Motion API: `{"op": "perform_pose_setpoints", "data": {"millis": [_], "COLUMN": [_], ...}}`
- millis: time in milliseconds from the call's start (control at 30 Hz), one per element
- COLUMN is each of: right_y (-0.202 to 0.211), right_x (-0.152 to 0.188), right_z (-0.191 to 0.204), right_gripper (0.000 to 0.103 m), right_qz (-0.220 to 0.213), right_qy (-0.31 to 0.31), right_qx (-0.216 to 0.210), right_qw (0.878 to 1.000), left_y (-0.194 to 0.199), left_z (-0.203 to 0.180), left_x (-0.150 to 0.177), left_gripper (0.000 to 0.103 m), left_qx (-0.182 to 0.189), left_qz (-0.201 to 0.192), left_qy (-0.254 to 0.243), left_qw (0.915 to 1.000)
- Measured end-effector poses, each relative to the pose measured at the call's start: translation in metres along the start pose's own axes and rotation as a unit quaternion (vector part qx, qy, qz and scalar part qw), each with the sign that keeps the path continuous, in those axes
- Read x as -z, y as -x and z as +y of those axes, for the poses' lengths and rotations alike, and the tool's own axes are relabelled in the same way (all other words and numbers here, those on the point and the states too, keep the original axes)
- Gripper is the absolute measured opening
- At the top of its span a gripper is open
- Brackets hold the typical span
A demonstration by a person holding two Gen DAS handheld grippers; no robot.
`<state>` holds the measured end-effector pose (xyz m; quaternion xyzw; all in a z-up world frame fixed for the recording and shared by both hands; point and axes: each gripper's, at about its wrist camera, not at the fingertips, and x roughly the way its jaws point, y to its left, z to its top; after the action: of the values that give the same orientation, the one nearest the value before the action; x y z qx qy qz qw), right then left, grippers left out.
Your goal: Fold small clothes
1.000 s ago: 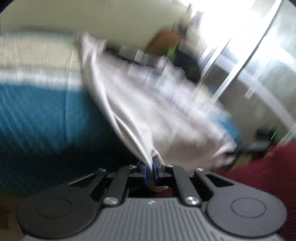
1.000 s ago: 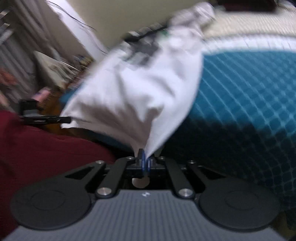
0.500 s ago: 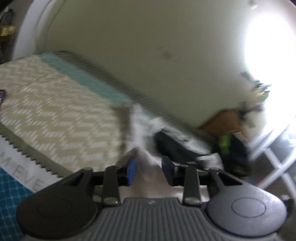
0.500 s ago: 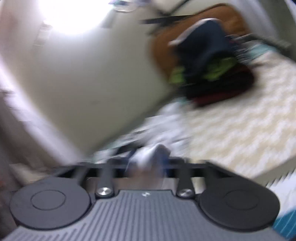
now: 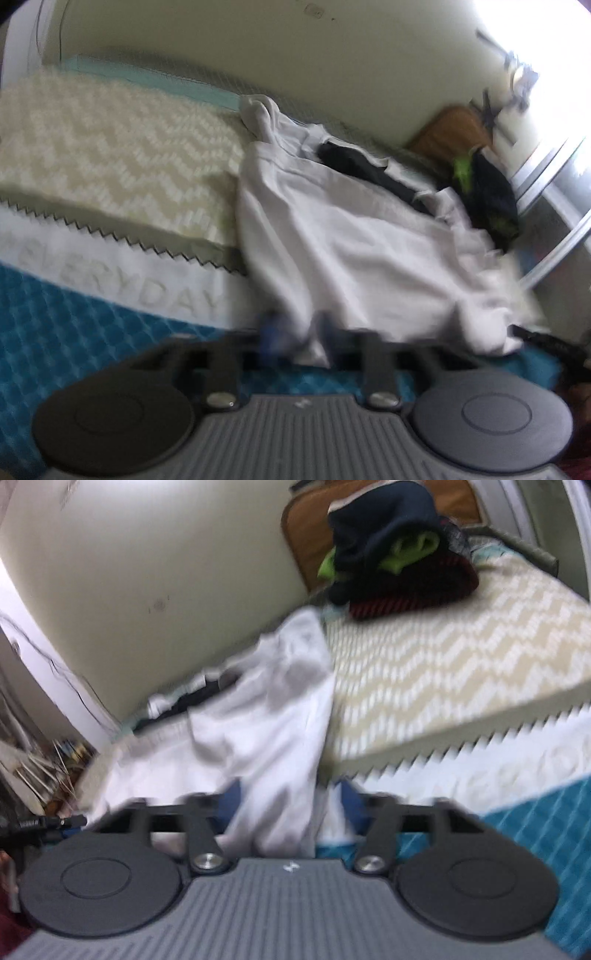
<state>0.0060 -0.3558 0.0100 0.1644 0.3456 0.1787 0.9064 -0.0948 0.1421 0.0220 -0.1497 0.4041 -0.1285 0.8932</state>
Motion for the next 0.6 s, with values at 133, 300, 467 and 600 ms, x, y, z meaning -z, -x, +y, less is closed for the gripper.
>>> {"op": "perform_pose_setpoints", "data": {"millis": [133,300,467,600], "right_y": [0.016,0.013,0.037,0.015], "right_x": [-0.016,-0.023,-0.046,-0.080], "right_z": [0.000,-0.004,-0.003,0.003], "right_gripper": [0.006,0.029,0.046,0.046], "right_qz": [-0.015,0.032,-0.049,-0.062], "right_qy": [0.040,0.069,0.079,0.085], "right_qx": [0.055,0.077,0.091,0.084], "right_qw": [0.998,0.994,0.992,0.991], "left_y": [0.015,0.018,0.051,0.055], "left_z": [0.008,0.009,0.023,0.026], "left_x": [-0.006,-0.010,-0.030,-0.072], "left_gripper": [0.009,0.023,0.043,0.049], "left_qx": [-0.033,-0.043,-0.076,-0.111], "left_qz": [0.027,0.047,-0.026,-0.079], "left_qy": [-0.032,-0.047,-0.038,-0.040], "left_qw": [0.9986,0.9968,0.9961,0.9898]}}
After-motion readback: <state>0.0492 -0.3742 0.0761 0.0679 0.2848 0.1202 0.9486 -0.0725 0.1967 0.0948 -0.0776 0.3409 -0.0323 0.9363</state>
